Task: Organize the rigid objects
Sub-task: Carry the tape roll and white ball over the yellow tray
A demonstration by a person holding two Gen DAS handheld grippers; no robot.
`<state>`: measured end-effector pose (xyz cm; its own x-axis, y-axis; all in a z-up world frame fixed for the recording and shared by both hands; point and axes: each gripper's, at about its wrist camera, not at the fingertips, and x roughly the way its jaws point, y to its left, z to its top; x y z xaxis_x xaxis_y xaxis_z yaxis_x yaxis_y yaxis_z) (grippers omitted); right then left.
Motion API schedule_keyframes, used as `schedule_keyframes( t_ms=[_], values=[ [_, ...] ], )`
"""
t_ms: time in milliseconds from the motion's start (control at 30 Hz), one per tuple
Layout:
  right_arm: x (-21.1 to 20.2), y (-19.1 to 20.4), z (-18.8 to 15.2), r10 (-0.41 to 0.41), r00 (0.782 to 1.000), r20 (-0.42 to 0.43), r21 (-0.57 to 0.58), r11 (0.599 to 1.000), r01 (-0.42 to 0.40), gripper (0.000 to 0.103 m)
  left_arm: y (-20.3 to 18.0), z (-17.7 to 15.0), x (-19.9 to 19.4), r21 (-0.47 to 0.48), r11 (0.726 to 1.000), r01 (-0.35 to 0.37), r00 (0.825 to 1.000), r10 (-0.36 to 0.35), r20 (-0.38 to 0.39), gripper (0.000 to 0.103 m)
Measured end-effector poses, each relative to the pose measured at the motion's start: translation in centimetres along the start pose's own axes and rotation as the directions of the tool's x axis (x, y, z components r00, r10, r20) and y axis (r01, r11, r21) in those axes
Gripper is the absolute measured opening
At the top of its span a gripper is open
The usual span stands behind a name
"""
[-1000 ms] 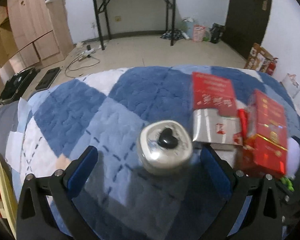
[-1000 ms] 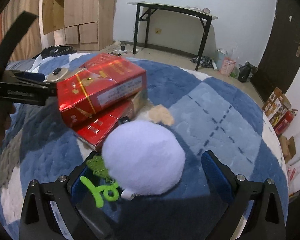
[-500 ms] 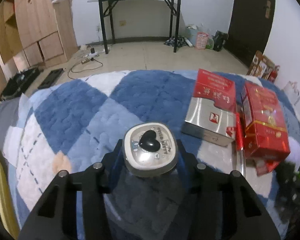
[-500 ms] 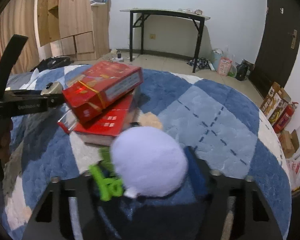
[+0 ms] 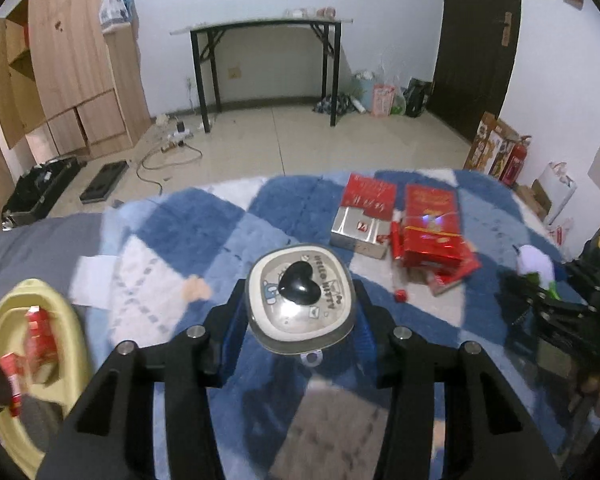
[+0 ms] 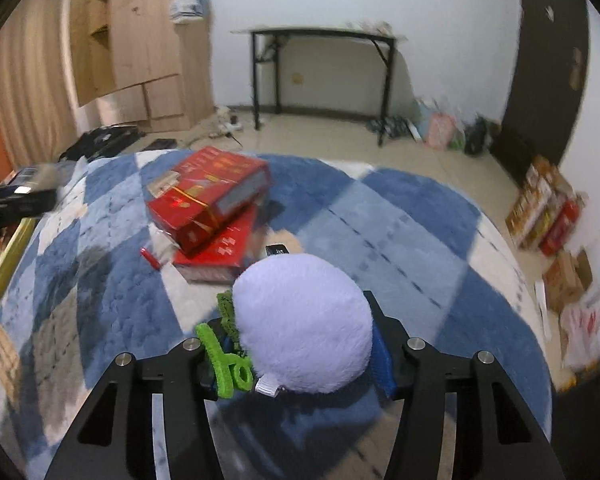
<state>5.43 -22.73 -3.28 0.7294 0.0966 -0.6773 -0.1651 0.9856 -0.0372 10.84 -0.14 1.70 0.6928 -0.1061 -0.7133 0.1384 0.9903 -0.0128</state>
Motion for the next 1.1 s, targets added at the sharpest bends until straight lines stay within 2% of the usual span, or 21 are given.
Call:
schedule_keyframes(
  t_ms=[133,200,333,467,567,667,733,833,933,1000,1100],
  values=[
    [-2.6,-0.8,0.6,-0.018,1.000,0.008,0.046,0.999,0.017,0.054,0.8,0.4,-5.1,-0.016,0.999,-0.038,0.999,0.038,0.030,0.050],
    [-4.5,-0.6,1.2,-0.013,0.999,0.032,0.046,0.999,0.011,0.054,1.8,0.7,-7.6,-0.052,0.998,-0.030,0.998,0.033,0.057,0.050],
    [-7.7,1.5,2.0,0.022,0.997,0.075,0.017,1.000,-0.023,0.054,4.2,0.6,-11.7,-0.092,0.995,-0.024,0.994,0.034,0.103,0.050],
    [-9.9,5.1,3.0,0.081,0.993,0.082,-0.067,0.995,-0.076,0.054,7.7,0.3,-13.9,-0.097,0.992,-0.083,0.990,0.094,0.110,0.050],
    [-11.1,10.1,4.4,0.149,0.985,0.085,-0.171,0.976,-0.133,0.054,11.5,-0.7,-14.5,-0.150,0.983,-0.109,0.989,0.123,0.087,0.050],
    [-11.8,14.3,5.7,0.239,0.967,0.088,-0.215,0.952,-0.216,0.054,15.7,-2.6,-14.4,-0.227,0.969,-0.098,0.992,0.114,0.058,0.050],
    [-11.9,17.8,6.4,0.305,0.949,0.082,-0.241,0.930,-0.278,0.054,18.7,-4.4,-13.7,-0.282,0.952,-0.121,0.992,0.128,0.003,0.050],
    [-11.1,24.0,6.9,0.394,0.918,0.049,-0.282,0.887,-0.366,0.054,21.6,-6.1,-12.7,-0.293,0.940,-0.173,0.985,0.169,-0.040,0.050],
    [-9.8,29.3,6.8,0.437,0.900,0.010,-0.349,0.845,-0.406,0.054,24.8,-7.5,-11.4,-0.369,0.912,-0.181,0.983,0.163,-0.079,0.050],
    [-8.8,32.9,6.3,0.455,0.891,-0.011,-0.416,0.808,-0.418,0.054,26.3,-7.8,-10.5,-0.398,0.895,-0.201,0.979,0.177,-0.098,0.050],
    [-6.7,36.7,5.9,0.488,0.871,-0.066,-0.455,0.762,-0.461,0.054,28.0,-7.5,-9.5,-0.424,0.879,-0.217,0.976,0.188,-0.111,0.050]
  ],
)
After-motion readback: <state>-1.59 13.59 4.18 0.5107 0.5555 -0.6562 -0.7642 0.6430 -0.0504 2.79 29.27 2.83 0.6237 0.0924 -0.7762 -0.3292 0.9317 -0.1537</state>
